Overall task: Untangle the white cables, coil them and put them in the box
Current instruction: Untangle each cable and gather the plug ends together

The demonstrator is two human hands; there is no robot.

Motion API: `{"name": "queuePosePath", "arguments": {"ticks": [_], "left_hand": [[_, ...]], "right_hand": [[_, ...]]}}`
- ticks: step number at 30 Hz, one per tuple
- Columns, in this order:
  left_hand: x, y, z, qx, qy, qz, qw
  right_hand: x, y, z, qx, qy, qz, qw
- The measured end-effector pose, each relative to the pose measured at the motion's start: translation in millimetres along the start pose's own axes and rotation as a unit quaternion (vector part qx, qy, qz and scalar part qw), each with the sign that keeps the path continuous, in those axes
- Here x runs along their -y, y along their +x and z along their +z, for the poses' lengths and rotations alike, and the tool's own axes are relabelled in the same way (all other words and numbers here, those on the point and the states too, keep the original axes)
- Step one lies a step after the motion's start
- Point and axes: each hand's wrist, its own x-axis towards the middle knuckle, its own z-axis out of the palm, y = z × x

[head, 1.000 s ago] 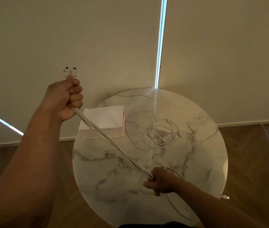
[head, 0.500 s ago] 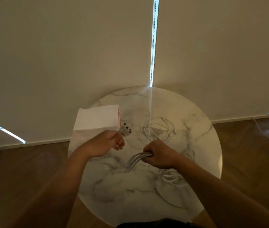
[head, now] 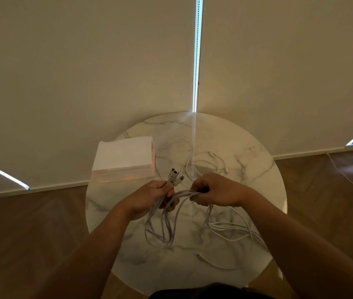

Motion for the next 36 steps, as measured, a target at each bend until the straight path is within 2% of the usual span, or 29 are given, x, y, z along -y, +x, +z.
{"name": "queuePosePath", "arguments": {"ticks": [4, 6, 9, 11, 14, 17, 20, 24, 26, 28, 30, 32, 33, 35, 36], "left_hand": [[-1, -2, -1, 0.02, -0.123, -0.004, 0.992], [-3, -3, 0, 0.032, -0.145, -0.003, 0.989], [-8, -3, -3, 0.013, -0.138, -0.003, 0.99], [-7, -3, -6, -0.013, -0.1, -0.009, 0.995], [-1, 0, -5, -0.043, -0.041, 0.001, 0.998], [6, 2, 0, -0.058, -0.112, 0.017, 0.992], [8, -1, 4, 0.008, -0.23, 0.005, 0.973], [5, 1, 4, 0.062, -0.269, -0.011, 0.961], [0, 0, -4, 0.079, -0.27, -0.01, 0.96], [-3, -4, -11, 0.087, -0.261, -0.016, 0.961], [-6, -10, -20, 0.054, -0.253, -0.027, 0.966], [-8, -20, -44, -0.009, -0.28, -0.013, 0.96], [-9, -25, -63, 0.002, -0.326, 0.007, 0.945], [-11, -31, -97, 0.129, -0.425, 0.058, 0.894], [-9, -31, -110, 0.157, -0.44, 0.072, 0.881]], "right_hand": [[-24, -1, -3, 0.006, -0.07, 0.015, 0.997], [-29, 3, 12, -0.03, -0.074, 0.018, 0.997], [-24, 11, 31, -0.123, -0.062, -0.002, 0.991], [-19, 14, 31, -0.16, -0.091, -0.034, 0.982], [-10, 15, 25, -0.179, -0.123, -0.075, 0.973], [-7, 20, 23, -0.181, -0.143, -0.094, 0.968], [-10, 23, 17, -0.181, -0.159, -0.1, 0.965], [-17, 21, 17, -0.196, -0.154, -0.116, 0.962], [-21, 18, 19, -0.196, -0.118, -0.09, 0.969], [-26, 11, 16, -0.134, -0.016, -0.012, 0.991], [-36, 2, 12, -0.044, 0.059, 0.062, 0.995], [-65, -12, 10, -0.003, 0.051, 0.126, 0.991], [-83, -20, 9, -0.007, 0.039, 0.154, 0.987], [-115, -32, 10, -0.031, 0.017, 0.192, 0.981], [-125, -35, 12, -0.042, 0.011, 0.199, 0.979]]}}
